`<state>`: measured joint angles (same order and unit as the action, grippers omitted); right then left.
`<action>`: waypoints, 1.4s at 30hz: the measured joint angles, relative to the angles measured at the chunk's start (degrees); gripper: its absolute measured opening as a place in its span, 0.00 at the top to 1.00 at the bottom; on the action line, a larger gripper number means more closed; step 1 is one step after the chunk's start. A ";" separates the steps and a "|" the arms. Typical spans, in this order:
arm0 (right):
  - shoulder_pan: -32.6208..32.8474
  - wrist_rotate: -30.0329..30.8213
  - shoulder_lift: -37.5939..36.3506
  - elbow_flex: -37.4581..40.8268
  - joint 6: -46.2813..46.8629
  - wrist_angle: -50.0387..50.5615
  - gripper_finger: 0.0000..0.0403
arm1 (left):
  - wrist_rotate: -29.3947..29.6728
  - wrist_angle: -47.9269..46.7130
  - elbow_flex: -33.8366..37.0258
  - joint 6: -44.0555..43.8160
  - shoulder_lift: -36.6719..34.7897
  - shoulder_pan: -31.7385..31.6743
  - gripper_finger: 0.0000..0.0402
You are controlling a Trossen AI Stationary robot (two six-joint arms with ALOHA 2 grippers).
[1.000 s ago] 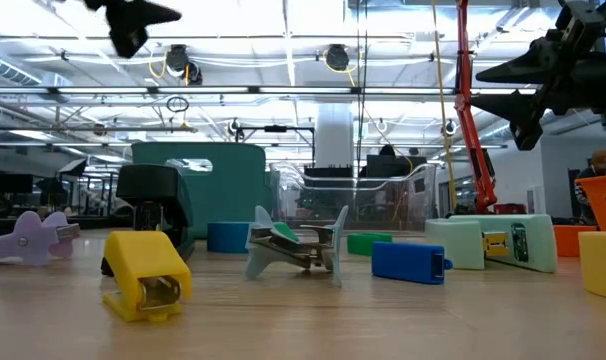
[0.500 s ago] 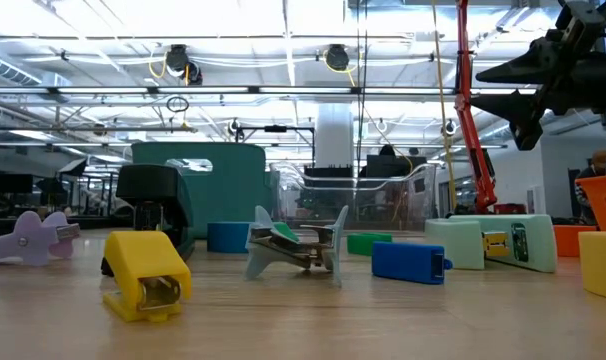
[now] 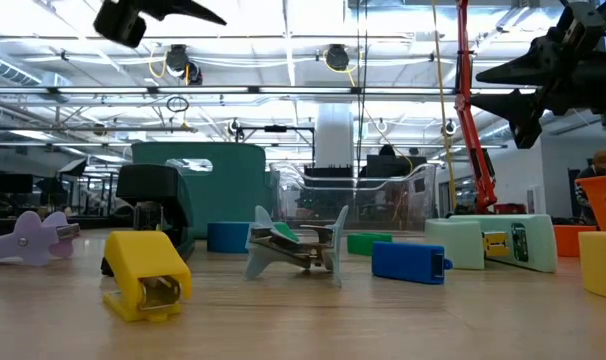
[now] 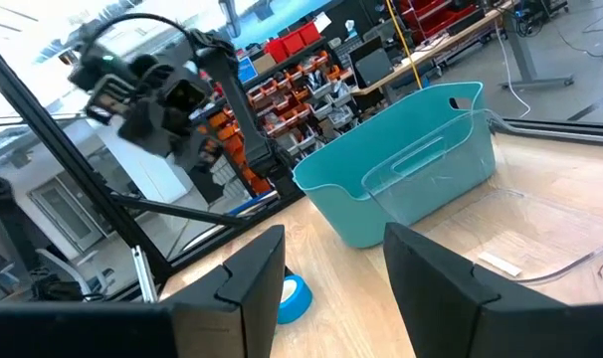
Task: Pick and place Stapler, Stapler remover, tape
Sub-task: Put the black stapler into the blue bin
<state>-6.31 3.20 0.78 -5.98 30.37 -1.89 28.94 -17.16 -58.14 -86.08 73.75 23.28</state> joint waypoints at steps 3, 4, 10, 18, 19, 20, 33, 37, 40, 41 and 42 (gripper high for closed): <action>0.00 0.01 0.00 0.00 -0.25 0.00 0.58 | -1.85 -12.68 -9.87 -3.50 6.92 0.05 0.58; -0.02 0.00 0.00 0.00 -0.87 0.00 0.58 | -2.68 -17.92 -13.63 -5.22 9.23 0.03 0.58; 0.00 0.00 0.00 0.00 -1.60 0.00 0.58 | -6.94 -42.61 -31.55 -16.67 21.62 -0.16 0.58; -0.01 -0.02 0.00 0.00 -2.67 0.00 0.58 | -18.57 -48.78 -36.36 -25.06 31.78 -1.15 0.58; 0.00 -0.02 0.00 0.00 -2.63 0.00 0.58 | -19.69 -50.09 -36.36 -26.57 32.48 -1.17 0.58; -0.01 -0.03 0.00 0.00 -2.62 0.00 0.58 | -20.84 -51.04 -36.36 -27.92 33.18 -1.15 0.58; -0.01 -0.03 0.00 0.00 -2.62 0.00 0.58 | -24.09 -52.70 -36.36 -26.88 36.73 -1.39 0.58; -0.01 -0.04 0.00 0.00 -2.69 0.00 0.58 | -23.66 -53.11 -36.36 -26.88 36.66 -1.54 0.58; -0.01 -0.04 0.00 0.00 -2.71 0.00 0.58 | -23.40 -53.46 -36.36 -29.32 36.66 -1.57 0.58; 0.00 -0.04 0.00 0.00 -2.69 0.00 0.58 | -23.41 -53.49 -36.36 -29.81 36.66 -1.57 0.58; -0.01 -0.04 0.00 0.00 -2.62 0.00 0.58 | -23.45 -53.54 -36.36 -30.11 36.66 -1.57 0.58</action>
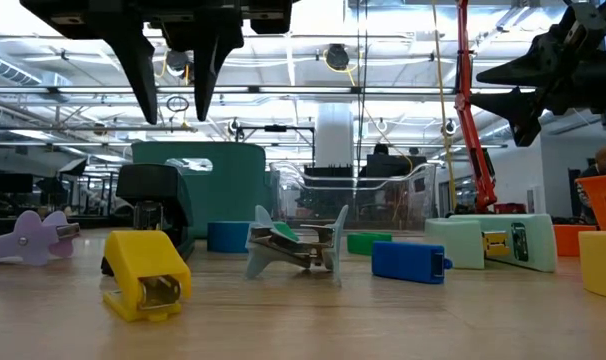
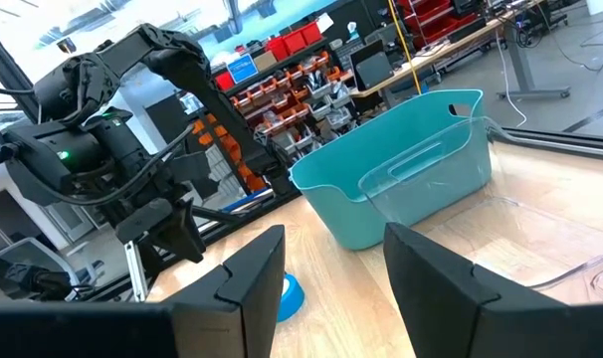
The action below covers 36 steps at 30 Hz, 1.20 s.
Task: Pick and place Stapler, Stapler remover, tape
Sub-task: Put the black stapler into the blue bin
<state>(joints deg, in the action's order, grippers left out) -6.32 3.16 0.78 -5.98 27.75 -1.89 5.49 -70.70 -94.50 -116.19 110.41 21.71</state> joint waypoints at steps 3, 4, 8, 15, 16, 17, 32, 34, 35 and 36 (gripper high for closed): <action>0.02 0.00 0.00 0.00 0.00 0.00 0.58 | -0.89 -0.13 0.00 -1.55 0.00 0.00 0.57; 0.00 0.00 0.00 0.00 0.00 0.00 0.58 | -1.05 -0.17 0.00 -1.92 0.00 0.00 0.55; 0.01 0.02 0.00 0.00 0.00 0.00 0.58 | -1.45 -0.19 0.00 -1.83 0.00 0.00 0.45; -0.01 0.00 0.00 0.00 -0.02 0.00 0.58 | 3.98 -0.13 0.00 0.34 0.00 0.00 0.23; 0.01 0.00 0.00 0.00 -0.02 0.00 0.58 | 4.09 -0.02 0.00 0.67 0.00 -0.14 0.20; -0.01 0.00 0.00 0.00 -0.02 0.00 0.58 | 3.95 0.16 0.10 0.79 0.00 -0.30 0.18; 0.01 0.02 0.00 0.00 0.03 0.01 0.58 | -1.81 4.52 4.56 0.15 0.27 -3.34 0.10; 0.01 0.02 0.00 0.00 0.00 0.02 0.58 | -2.12 7.73 5.78 0.27 0.64 -3.62 0.10; 0.00 0.02 0.00 0.00 -0.01 0.02 0.58 | -2.16 8.97 6.45 0.42 0.68 -3.72 0.10; -0.01 0.02 0.00 0.00 -0.02 0.08 0.58 | -2.33 10.20 6.97 0.46 0.85 -3.84 0.10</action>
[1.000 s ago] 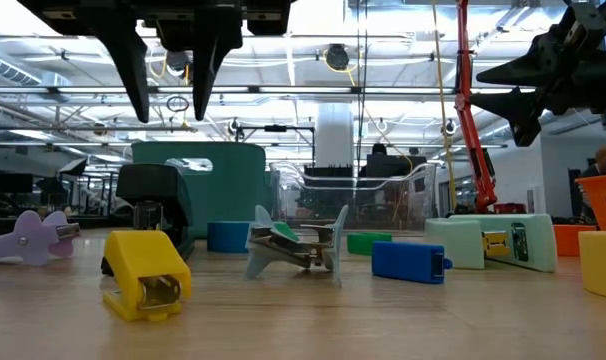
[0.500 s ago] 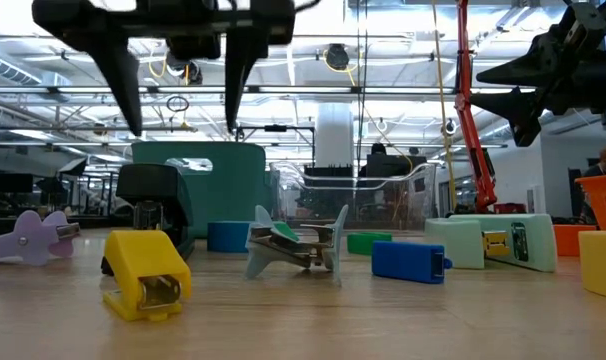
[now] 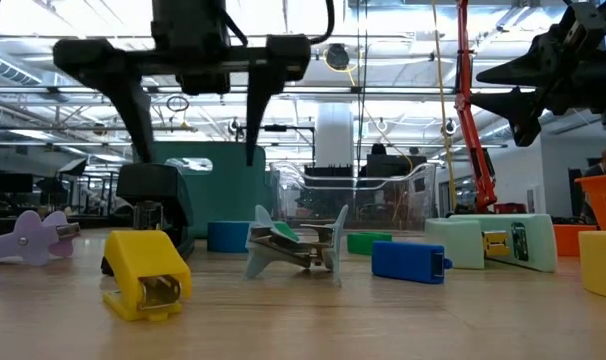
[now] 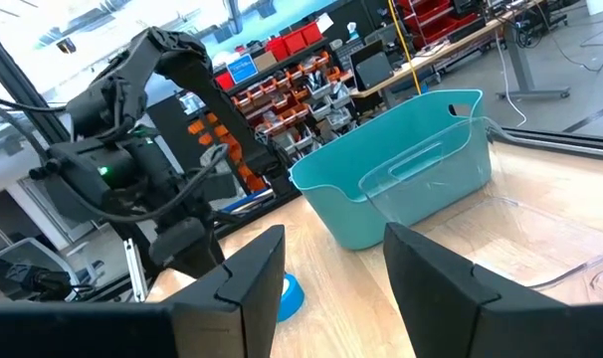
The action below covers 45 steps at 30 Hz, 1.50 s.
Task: Pick and place Stapler, Stapler remover, tape
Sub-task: Put the black stapler into the blue bin
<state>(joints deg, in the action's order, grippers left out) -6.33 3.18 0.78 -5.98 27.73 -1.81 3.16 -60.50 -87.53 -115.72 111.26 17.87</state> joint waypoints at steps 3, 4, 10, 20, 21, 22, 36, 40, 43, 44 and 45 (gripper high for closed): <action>0.02 0.00 0.02 0.00 -0.02 0.26 0.58 | -1.12 1.43 0.86 0.12 0.72 -0.35 0.10; 0.02 0.02 0.00 0.00 -0.05 0.30 0.58 | -1.57 1.14 0.88 0.40 0.77 -0.35 0.10; 0.01 0.04 0.01 0.00 -0.09 0.59 0.58 | -1.64 -2.74 0.88 0.31 0.72 -0.18 0.10; 0.01 0.20 0.02 0.00 -0.12 0.43 0.58 | -1.10 -2.57 1.93 2.05 1.46 -0.59 0.12; 0.00 0.20 0.02 0.00 -0.11 0.43 0.58 | -2.15 -2.30 2.59 2.03 1.93 -0.61 0.13; 0.02 0.20 0.02 0.00 -0.11 0.43 0.58 | -2.92 -1.90 3.36 1.99 2.30 -0.60 0.14; 0.00 0.22 0.02 0.00 -0.11 0.36 0.58 | -5.62 11.83 12.32 1.55 2.54 -1.76 0.30; 0.01 0.22 0.02 0.00 -0.11 0.38 0.58 | -5.01 11.82 12.40 2.67 2.54 -1.77 0.38; 0.00 0.22 0.02 0.00 -0.11 0.38 0.58 | -4.90 12.01 12.44 2.93 2.54 -1.92 0.45; 0.01 0.22 0.02 0.00 -0.11 0.38 0.58 | -4.87 12.00 12.46 2.93 2.54 -1.91 0.48; 0.00 0.22 0.02 0.00 -0.11 0.38 0.58 | -4.84 11.99 12.46 2.91 2.54 -1.90 0.51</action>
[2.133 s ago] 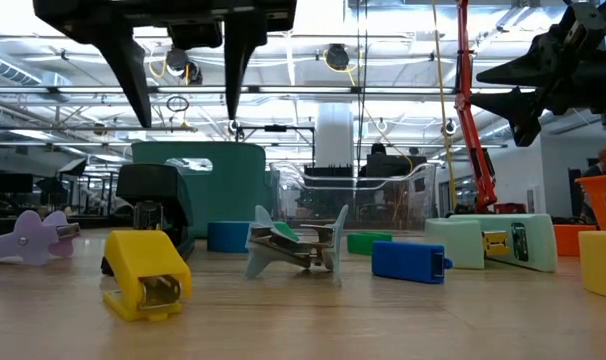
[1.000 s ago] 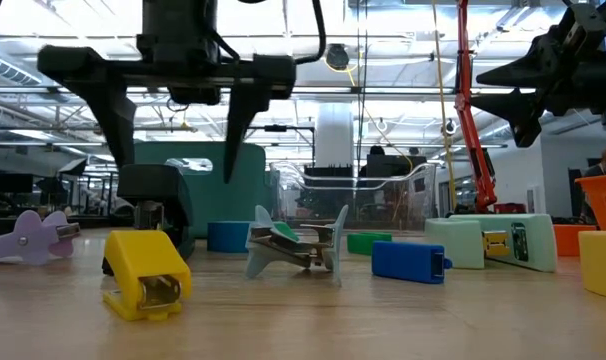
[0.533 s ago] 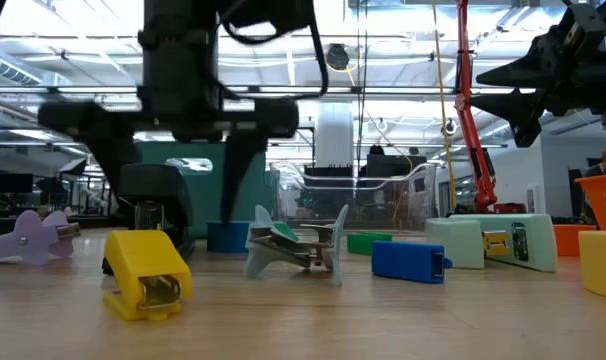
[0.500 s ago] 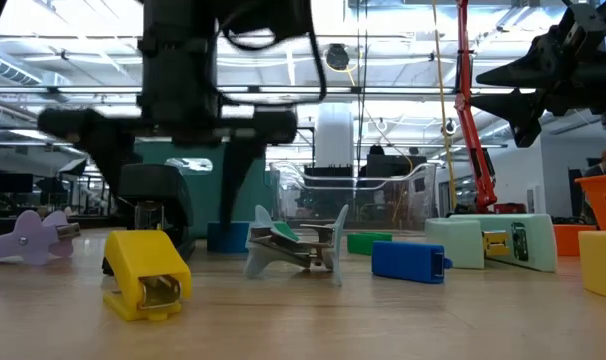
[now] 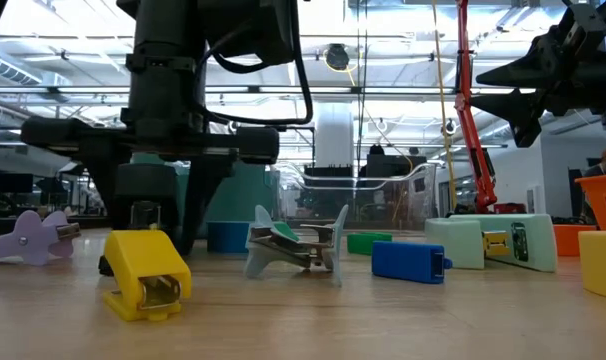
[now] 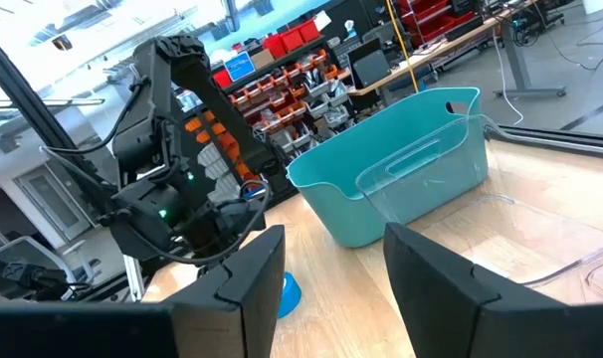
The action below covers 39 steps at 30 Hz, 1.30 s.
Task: Pick and place Stapler, Stapler remover, tape
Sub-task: Put the black stapler into the blue bin
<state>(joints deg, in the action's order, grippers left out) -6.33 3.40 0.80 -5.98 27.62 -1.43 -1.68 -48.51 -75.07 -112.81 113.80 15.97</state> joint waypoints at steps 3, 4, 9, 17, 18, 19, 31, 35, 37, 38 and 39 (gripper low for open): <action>0.00 0.00 0.00 0.00 0.00 0.00 0.58 | 0.03 -0.02 0.00 -0.22 0.00 0.00 0.59; 0.00 0.00 0.00 0.00 0.00 0.00 0.58 | 0.05 -0.02 0.00 -0.24 0.00 0.00 0.61; 0.02 0.00 0.00 0.00 0.00 0.00 0.58 | 0.36 -0.02 0.00 -0.42 0.02 0.00 0.61; 0.01 0.00 0.00 0.00 0.13 0.00 0.58 | 2.47 -1.53 0.37 -1.50 -2.03 -0.02 0.61; 0.00 0.00 0.00 0.00 0.13 0.00 0.58 | 3.20 -1.52 0.37 -1.81 -2.68 -0.09 0.61; 0.00 -0.02 0.00 0.00 0.13 0.00 0.58 | 3.71 -1.74 0.37 -2.20 -3.51 -0.12 0.61; 0.00 -0.20 0.00 0.00 0.17 0.00 0.58 | 3.64 -6.18 0.17 -2.39 -15.77 0.74 0.61; 0.00 -0.20 0.00 0.00 0.13 0.00 0.58 | 3.49 -4.77 0.17 0.27 -21.86 1.80 0.61; 0.01 -0.20 0.00 0.00 0.11 0.00 0.58 | 5.34 -4.17 0.15 1.54 -24.27 2.17 0.61; 0.00 -0.20 0.00 0.00 0.11 0.00 0.58 | 6.17 -3.94 0.15 1.92 -25.35 2.29 0.61; 0.00 -0.20 0.00 0.00 0.11 0.00 0.58 | 6.62 -3.63 0.15 1.79 -26.40 2.36 0.61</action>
<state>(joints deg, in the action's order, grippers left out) -6.33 3.20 0.80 -5.98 27.73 -1.43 4.94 -52.15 -74.91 -111.03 87.40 18.32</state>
